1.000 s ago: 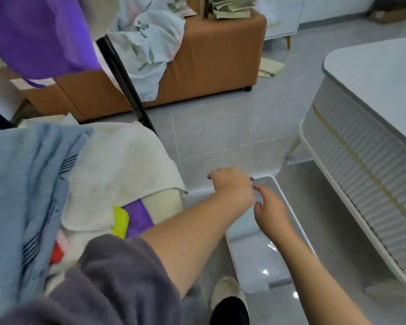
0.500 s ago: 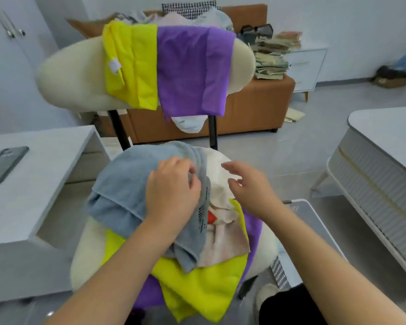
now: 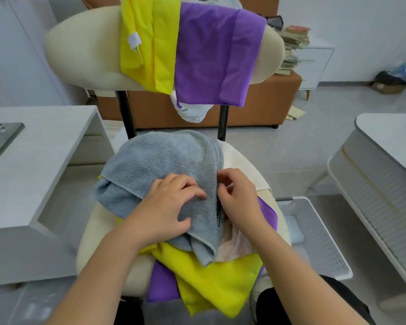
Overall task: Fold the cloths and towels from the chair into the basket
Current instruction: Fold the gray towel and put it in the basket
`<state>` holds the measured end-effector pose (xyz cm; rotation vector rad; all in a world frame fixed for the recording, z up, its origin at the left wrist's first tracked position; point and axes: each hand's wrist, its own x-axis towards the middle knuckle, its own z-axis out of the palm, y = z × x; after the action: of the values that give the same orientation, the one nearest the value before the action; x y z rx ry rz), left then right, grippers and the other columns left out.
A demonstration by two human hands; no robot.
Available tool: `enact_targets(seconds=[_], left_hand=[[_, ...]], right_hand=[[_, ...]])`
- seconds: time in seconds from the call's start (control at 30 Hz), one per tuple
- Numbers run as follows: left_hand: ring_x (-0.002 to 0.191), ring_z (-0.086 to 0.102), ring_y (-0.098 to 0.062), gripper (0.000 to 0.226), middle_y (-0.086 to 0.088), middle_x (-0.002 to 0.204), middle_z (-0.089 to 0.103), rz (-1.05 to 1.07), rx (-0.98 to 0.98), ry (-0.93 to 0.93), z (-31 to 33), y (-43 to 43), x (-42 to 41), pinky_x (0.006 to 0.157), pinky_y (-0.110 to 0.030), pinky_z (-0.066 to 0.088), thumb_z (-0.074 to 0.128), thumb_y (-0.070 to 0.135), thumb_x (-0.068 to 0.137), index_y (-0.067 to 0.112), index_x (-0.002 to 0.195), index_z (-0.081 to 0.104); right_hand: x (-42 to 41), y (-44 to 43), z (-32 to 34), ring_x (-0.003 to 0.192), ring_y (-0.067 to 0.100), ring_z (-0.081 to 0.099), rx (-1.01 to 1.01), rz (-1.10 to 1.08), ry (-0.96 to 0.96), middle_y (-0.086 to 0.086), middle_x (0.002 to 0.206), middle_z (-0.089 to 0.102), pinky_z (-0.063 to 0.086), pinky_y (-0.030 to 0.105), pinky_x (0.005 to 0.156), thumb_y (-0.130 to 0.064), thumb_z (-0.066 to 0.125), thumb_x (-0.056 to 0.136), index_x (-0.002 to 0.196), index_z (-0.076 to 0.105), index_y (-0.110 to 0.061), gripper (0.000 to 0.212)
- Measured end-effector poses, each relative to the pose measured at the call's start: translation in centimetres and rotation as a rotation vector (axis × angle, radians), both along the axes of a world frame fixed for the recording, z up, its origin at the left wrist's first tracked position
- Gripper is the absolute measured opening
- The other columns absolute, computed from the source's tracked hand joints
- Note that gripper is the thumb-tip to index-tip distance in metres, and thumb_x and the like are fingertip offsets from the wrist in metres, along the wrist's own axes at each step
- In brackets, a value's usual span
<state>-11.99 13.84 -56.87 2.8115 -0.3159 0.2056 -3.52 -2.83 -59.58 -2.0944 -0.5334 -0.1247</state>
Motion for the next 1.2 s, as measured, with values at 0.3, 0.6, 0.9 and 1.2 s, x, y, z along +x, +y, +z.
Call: enact_targets(seconds=[0.3,0.6,0.9,1.2], left_hand=[[0.122,0.032,-0.01,0.059,0.014,0.127,0.041,-0.024,0.081,0.012,-0.3,-1.0,-0.9,0.093,-0.029,0.021,0.042,0.057,0.06,0.044,0.117,0.052],[0.064,0.048,-0.031,0.039,-0.001,0.057,0.046,0.619,-0.3,-0.134,0.8,-3.0,1.7,0.052,-0.037,0.032,0.05,0.036,0.09,0.017,0.059,0.035],[0.078,0.057,-0.04,0.026,-0.016,0.081,0.063,0.726,-0.28,-0.218,0.0,-3.1,1.5,0.06,-0.04,0.038,0.038,0.036,0.098,0.016,0.084,0.049],[0.065,0.04,-0.024,0.011,0.004,0.066,0.042,0.496,-0.515,-0.305,0.6,-1.6,0.9,0.057,-0.036,0.026,0.031,0.012,0.074,0.022,0.068,0.034]], right_hand=[[-0.3,-0.6,0.0,0.078,0.007,0.056,0.02,0.032,0.02,-0.006,0.097,0.06,0.046,0.024,0.077,-0.003,0.054,0.084,0.104,0.064,-0.016,0.027],[-1.9,-1.5,0.8,0.088,0.008,0.059,0.187,0.043,0.142,-0.009,0.098,0.063,0.052,0.035,0.076,-0.024,0.053,0.085,0.098,0.062,-0.026,0.016],[-2.6,-1.5,1.6,0.08,0.007,0.056,0.154,0.163,0.013,-0.013,0.08,0.062,0.046,0.039,0.078,-0.034,0.047,0.081,0.085,0.058,-0.03,0.012],[-1.8,-0.6,0.2,0.084,0.005,0.048,-0.03,0.219,-0.228,-0.014,0.085,0.055,0.036,0.029,0.08,-0.019,0.05,0.081,0.089,0.057,-0.021,0.011]])
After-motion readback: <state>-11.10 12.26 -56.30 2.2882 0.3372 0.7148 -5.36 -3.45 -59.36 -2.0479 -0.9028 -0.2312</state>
